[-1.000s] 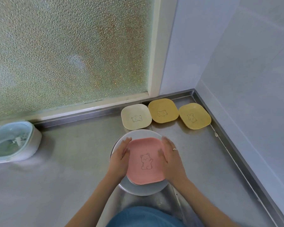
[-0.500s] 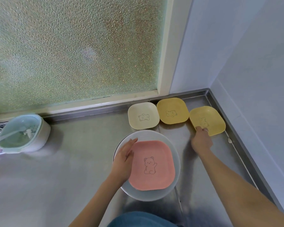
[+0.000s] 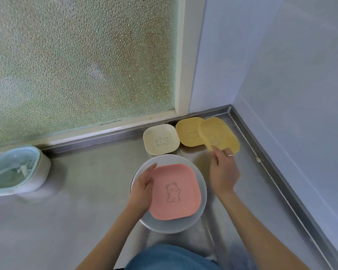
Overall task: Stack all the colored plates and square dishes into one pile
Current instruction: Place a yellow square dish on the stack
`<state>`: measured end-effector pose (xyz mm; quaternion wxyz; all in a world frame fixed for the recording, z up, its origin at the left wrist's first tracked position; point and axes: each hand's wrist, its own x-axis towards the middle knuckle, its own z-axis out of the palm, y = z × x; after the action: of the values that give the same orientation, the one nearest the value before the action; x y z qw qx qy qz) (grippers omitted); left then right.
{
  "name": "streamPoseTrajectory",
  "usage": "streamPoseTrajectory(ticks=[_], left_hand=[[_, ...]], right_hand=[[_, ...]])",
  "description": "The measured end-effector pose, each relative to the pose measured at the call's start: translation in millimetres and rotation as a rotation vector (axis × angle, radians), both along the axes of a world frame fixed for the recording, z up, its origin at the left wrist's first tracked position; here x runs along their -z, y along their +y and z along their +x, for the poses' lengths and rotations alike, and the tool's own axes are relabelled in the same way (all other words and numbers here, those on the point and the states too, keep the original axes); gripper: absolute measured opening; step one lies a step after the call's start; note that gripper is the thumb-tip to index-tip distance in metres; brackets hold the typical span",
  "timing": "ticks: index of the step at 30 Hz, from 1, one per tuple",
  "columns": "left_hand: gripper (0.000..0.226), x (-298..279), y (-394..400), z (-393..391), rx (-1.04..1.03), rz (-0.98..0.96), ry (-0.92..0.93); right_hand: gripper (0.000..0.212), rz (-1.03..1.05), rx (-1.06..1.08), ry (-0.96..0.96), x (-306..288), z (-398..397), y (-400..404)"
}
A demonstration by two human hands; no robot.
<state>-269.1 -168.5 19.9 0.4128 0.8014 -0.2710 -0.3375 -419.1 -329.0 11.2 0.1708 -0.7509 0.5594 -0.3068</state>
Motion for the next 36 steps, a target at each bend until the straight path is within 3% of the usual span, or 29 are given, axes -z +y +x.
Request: streamPoseTrajectory(ticks=[6, 10, 13, 15, 19, 22, 23, 25, 27, 29, 33, 36], left_hand=[[0.035, -9, 4, 3, 0.061, -0.109, 0.063], [0.037, -14, 7, 2, -0.067, -0.225, 0.208], [0.041, -12, 10, -3, -0.041, -0.199, 0.214], [0.042, -10, 11, -4, -0.025, -0.141, 0.156], [0.043, -3, 9, 5, 0.056, -0.038, -0.012], [0.042, 2, 5, 12, 0.111, -0.033, -0.045], [0.042, 5, 4, 13, 0.122, -0.028, -0.054], [0.042, 8, 3, 12, 0.125, -0.019, -0.074], [0.042, 10, 4, 11, 0.112, -0.035, -0.088], [0.042, 14, 4, 11, 0.104, -0.060, -0.107], [0.036, 18, 1, 13, 0.046, -0.080, -0.036], [0.031, 12, -3, 14, -0.076, -0.146, 0.099]], right_hand=[[0.024, -0.332, -0.396, 0.221, -44, 8, 97], [0.030, -0.148, -0.621, 0.511, -44, 21, 137], [0.022, -0.056, -0.701, 0.594, -43, 31, 151], [0.034, 0.084, -0.725, 0.553, -45, 36, 151], [0.044, 0.175, -0.741, 0.394, -41, 28, 138], [0.046, 0.049, -0.534, 0.055, -35, 12, 127], [0.047, -0.024, -0.435, 0.033, -34, 8, 120], [0.050, 0.013, -0.297, 0.136, -32, 3, 106], [0.054, 0.241, -0.273, 0.290, -21, 1, 96], [0.060, 0.421, -0.300, 0.282, -14, 2, 95], [0.059, 0.423, -0.314, 0.259, -11, 3, 92], [0.048, 0.351, -0.289, 0.111, -11, 1, 64]])
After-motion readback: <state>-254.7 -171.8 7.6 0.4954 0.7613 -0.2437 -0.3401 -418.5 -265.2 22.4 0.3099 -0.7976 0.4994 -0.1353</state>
